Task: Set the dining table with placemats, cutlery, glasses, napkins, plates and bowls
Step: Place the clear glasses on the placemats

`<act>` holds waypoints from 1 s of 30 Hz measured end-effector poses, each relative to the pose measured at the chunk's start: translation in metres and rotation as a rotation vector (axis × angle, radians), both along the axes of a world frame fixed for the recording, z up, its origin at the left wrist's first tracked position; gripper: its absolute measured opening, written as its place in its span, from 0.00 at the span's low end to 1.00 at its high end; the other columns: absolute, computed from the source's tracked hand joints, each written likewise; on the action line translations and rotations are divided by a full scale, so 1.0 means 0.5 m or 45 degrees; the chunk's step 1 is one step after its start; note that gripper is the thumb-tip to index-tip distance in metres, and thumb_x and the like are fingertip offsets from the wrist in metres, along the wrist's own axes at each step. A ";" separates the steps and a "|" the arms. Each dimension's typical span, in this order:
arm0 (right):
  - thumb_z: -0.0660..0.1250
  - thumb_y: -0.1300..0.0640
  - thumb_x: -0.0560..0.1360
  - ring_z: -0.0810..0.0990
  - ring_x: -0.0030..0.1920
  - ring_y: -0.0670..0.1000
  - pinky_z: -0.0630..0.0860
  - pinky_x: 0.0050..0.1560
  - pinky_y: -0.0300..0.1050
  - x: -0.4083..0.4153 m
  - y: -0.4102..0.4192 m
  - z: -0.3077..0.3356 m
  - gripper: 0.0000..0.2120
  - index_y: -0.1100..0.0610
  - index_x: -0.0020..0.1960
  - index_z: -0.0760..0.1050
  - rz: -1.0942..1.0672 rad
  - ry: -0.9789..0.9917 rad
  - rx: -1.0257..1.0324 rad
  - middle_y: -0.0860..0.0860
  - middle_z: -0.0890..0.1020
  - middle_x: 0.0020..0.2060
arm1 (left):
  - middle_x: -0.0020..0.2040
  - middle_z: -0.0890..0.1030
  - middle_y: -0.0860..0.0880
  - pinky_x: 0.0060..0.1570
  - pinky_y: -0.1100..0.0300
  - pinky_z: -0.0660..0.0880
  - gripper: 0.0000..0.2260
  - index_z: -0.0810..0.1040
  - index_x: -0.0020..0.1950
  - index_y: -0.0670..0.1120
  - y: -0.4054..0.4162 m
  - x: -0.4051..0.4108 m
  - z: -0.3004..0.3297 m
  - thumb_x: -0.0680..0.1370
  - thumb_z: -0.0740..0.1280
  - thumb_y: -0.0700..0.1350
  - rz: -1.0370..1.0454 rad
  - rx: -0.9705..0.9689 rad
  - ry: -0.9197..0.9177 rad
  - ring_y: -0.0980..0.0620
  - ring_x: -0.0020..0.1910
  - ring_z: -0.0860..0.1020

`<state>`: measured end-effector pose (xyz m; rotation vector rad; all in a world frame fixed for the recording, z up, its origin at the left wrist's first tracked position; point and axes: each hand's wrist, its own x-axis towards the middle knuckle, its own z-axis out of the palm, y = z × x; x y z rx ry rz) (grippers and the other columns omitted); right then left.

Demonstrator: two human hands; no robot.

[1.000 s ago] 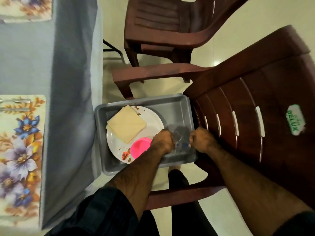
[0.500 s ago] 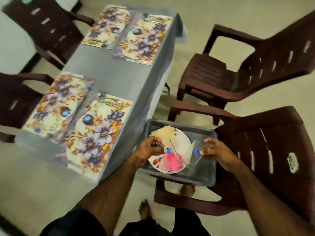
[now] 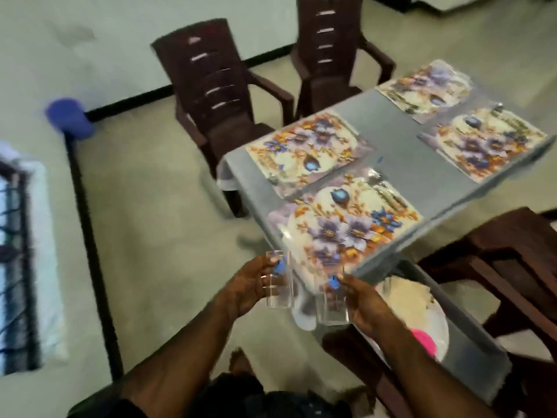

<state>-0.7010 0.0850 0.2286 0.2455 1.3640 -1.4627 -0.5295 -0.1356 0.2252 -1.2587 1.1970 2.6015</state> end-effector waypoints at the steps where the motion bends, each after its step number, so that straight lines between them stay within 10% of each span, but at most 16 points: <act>1: 0.71 0.55 0.73 0.85 0.38 0.57 0.80 0.43 0.51 0.029 -0.057 0.006 0.21 0.66 0.62 0.80 0.071 0.008 0.027 0.64 0.86 0.47 | 0.54 0.84 0.40 0.47 0.50 0.83 0.20 0.83 0.62 0.42 -0.043 0.042 0.002 0.73 0.76 0.49 0.052 -0.006 -0.022 0.43 0.46 0.85; 9: 0.85 0.40 0.54 0.82 0.45 0.59 0.78 0.59 0.60 0.231 -0.518 0.043 0.37 0.57 0.58 0.84 0.588 0.045 0.047 0.61 0.85 0.49 | 0.40 0.80 0.45 0.44 0.52 0.78 0.10 0.82 0.47 0.47 -0.353 0.344 0.040 0.75 0.73 0.53 0.694 0.062 -0.214 0.46 0.38 0.81; 12: 0.82 0.39 0.60 0.82 0.52 0.62 0.76 0.65 0.70 0.256 -0.657 0.044 0.32 0.56 0.57 0.81 0.711 0.046 0.019 0.60 0.85 0.51 | 0.43 0.82 0.45 0.46 0.50 0.80 0.14 0.83 0.54 0.48 -0.427 0.389 0.034 0.77 0.72 0.57 0.840 0.120 -0.198 0.46 0.40 0.82; 19: 0.74 0.44 0.76 0.86 0.44 0.61 0.80 0.50 0.57 0.235 -0.941 -0.015 0.25 0.62 0.61 0.78 0.677 -0.073 -0.006 0.62 0.85 0.49 | 0.46 0.84 0.40 0.41 0.50 0.82 0.20 0.82 0.59 0.45 -0.622 0.379 0.005 0.76 0.75 0.58 0.890 0.113 -0.263 0.42 0.43 0.84; 25: 0.76 0.52 0.72 0.83 0.61 0.68 0.74 0.71 0.66 0.125 -1.212 -0.031 0.14 0.59 0.53 0.83 0.864 -0.074 0.018 0.61 0.86 0.52 | 0.41 0.83 0.45 0.41 0.50 0.83 0.10 0.82 0.53 0.46 -0.884 0.295 0.001 0.75 0.74 0.48 0.961 0.150 -0.190 0.44 0.41 0.84; 30: 0.75 0.59 0.71 0.88 0.49 0.56 0.83 0.43 0.47 0.031 -1.467 0.030 0.17 0.61 0.58 0.76 0.982 -0.035 -0.064 0.60 0.87 0.52 | 0.49 0.84 0.39 0.52 0.43 0.84 0.10 0.85 0.53 0.40 -1.087 0.229 0.068 0.74 0.77 0.42 1.112 0.077 -0.076 0.41 0.48 0.84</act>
